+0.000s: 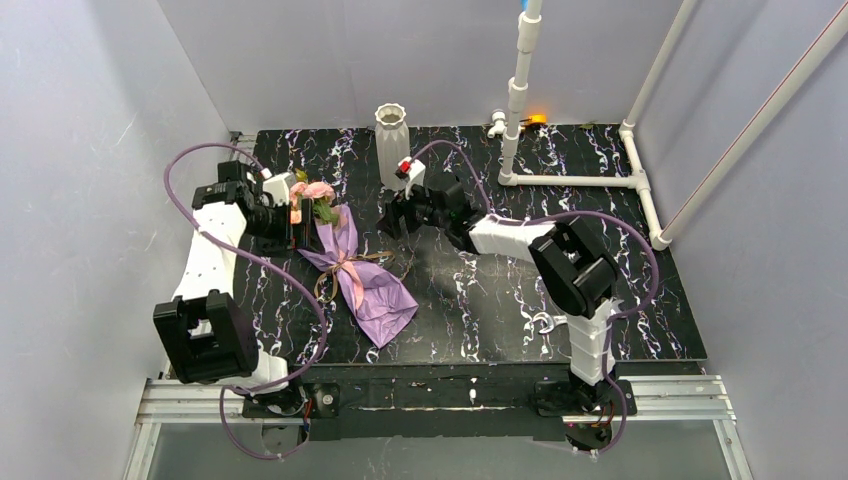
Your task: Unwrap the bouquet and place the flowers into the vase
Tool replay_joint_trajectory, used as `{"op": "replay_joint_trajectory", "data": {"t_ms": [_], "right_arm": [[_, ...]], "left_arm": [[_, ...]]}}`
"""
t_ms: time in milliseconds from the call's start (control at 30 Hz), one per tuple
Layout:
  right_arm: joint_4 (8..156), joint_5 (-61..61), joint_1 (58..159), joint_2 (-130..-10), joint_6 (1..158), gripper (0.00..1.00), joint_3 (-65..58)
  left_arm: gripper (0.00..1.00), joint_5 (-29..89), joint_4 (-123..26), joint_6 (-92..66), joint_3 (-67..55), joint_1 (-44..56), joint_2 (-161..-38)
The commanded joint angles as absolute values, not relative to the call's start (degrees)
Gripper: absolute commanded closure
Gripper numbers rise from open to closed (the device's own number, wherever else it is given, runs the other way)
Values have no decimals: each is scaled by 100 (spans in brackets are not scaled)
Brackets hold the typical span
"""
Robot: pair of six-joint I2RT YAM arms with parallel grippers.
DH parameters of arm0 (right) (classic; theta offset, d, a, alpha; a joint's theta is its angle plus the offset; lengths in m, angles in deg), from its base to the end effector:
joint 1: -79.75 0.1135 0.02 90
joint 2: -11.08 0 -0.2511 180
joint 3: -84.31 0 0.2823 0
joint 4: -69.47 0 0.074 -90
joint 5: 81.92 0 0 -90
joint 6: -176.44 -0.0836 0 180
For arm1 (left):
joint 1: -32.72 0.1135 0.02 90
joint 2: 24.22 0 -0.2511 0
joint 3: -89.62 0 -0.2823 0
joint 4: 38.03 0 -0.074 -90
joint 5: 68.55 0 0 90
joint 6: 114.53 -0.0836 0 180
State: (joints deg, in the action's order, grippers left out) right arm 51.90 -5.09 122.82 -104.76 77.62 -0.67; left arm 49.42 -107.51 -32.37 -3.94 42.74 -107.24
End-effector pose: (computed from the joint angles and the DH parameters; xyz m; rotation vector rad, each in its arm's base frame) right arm 0.3691 0.3711 0.1590 -0.7146 1.7384 0.8423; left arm 0.3330 0.0190 0.2445 0.0879 2.6062 -0.5550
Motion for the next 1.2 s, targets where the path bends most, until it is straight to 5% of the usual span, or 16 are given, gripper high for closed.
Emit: {"op": "replay_joint_trajectory", "data": {"t_ms": [0,267,600,967,1167], "right_arm": [[6518,-1891,12325,-10288,7723,20,-360],[7561,-2652,12535,-10894,7594,30,-1046],[8065,-2965,12572,-10556,7830,67,-158],[8163,-3001,12560,-9444,8315,69,950],[8375,-2975,12492,-9409,8269,50,352]], "left_arm": [[0,5687,-10596,-4421,-921,4303,-10050],[4,6302,-9982,-5464,-1989,4294,-9125],[23,6387,-10017,-6496,-2253,4300,-9043],[56,6230,-10352,-7641,-2263,4298,-9582],[57,6118,-9648,-7112,-1939,4297,-10324]]}}
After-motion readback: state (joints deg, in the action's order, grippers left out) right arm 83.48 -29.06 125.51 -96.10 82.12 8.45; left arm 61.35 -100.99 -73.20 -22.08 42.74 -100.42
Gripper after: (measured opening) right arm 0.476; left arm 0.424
